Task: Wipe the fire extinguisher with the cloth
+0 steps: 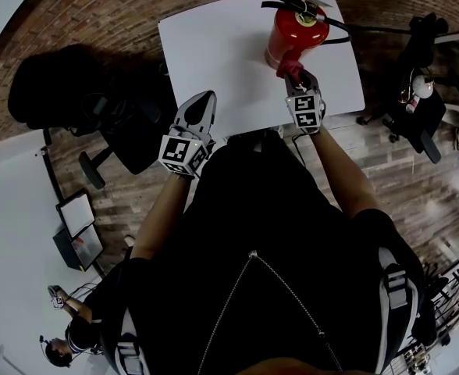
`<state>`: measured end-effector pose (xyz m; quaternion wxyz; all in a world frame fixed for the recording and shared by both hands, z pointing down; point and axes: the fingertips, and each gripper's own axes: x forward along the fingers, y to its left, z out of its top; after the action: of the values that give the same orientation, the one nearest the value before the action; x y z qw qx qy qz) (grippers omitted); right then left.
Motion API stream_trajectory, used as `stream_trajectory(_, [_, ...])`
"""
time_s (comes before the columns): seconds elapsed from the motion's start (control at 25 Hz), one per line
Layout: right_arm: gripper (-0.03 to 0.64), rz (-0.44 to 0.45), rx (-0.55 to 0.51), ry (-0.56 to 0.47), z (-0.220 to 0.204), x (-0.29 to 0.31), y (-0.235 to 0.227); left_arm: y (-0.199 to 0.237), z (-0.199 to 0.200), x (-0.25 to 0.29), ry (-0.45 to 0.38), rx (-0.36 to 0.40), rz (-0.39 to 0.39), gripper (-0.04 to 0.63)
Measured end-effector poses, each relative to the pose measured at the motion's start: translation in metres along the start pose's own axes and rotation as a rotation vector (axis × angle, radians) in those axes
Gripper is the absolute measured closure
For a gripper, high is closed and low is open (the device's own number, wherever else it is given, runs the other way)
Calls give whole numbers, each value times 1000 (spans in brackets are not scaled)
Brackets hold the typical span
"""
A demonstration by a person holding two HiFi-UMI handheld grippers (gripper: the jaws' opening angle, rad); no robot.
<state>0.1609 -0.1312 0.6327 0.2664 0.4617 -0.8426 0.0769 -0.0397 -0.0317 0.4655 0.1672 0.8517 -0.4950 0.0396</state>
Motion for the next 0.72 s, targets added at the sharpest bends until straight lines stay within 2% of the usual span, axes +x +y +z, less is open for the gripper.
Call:
stream_trajectory(0.44, [514, 27, -12, 75, -27, 18, 5, 8, -7, -7, 11, -7, 33, 578])
stream_trajectory(0.72, [512, 45, -66, 108, -41, 30, 9, 13, -8, -10, 11, -7, 54, 578])
